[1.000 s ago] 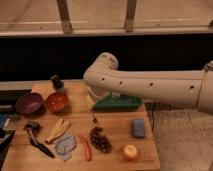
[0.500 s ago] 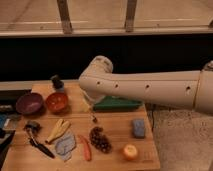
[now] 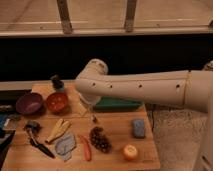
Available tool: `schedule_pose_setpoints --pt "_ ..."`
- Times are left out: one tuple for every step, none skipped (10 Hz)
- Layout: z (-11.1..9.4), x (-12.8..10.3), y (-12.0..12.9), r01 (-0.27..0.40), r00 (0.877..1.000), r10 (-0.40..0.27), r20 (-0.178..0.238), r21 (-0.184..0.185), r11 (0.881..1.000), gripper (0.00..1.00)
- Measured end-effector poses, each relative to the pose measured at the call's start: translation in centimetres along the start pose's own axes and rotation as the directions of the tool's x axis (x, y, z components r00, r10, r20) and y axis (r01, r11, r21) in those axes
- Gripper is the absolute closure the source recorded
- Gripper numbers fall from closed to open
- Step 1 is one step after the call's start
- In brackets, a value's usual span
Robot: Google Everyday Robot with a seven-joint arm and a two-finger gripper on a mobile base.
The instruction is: Wipe red bowl with towel
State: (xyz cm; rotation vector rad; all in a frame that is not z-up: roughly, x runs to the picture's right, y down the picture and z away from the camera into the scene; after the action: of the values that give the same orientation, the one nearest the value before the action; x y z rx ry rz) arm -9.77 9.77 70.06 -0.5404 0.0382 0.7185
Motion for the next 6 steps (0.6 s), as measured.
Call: schedule_pose_setpoints --pt "1.3 -0.5 2.4 0.043 0.999 -0.043 -0.012 -0.027 0.999 0.35" --pt "2.5 -0.8 4.8 0.078 0.997 -0.079 -0.02 -0.054 0.995 0.35" --pt "3.9 -1.3 7.4 0.119 0.992 -0.122 -0.026 -0.089 0.989 0.35" --pt "5.3 -1.6 9.5 0.153 0.987 -0.158 -0.033 -0.122 0.981 0.35" --pt "6.9 -1.4 11.9 0.187 0.979 -0.197 -0.046 -0.162 0.969 0.35" --pt "8.1 -1.1 13.9 0.228 0.968 -0.244 -0.061 -0.192 0.954 0.35"
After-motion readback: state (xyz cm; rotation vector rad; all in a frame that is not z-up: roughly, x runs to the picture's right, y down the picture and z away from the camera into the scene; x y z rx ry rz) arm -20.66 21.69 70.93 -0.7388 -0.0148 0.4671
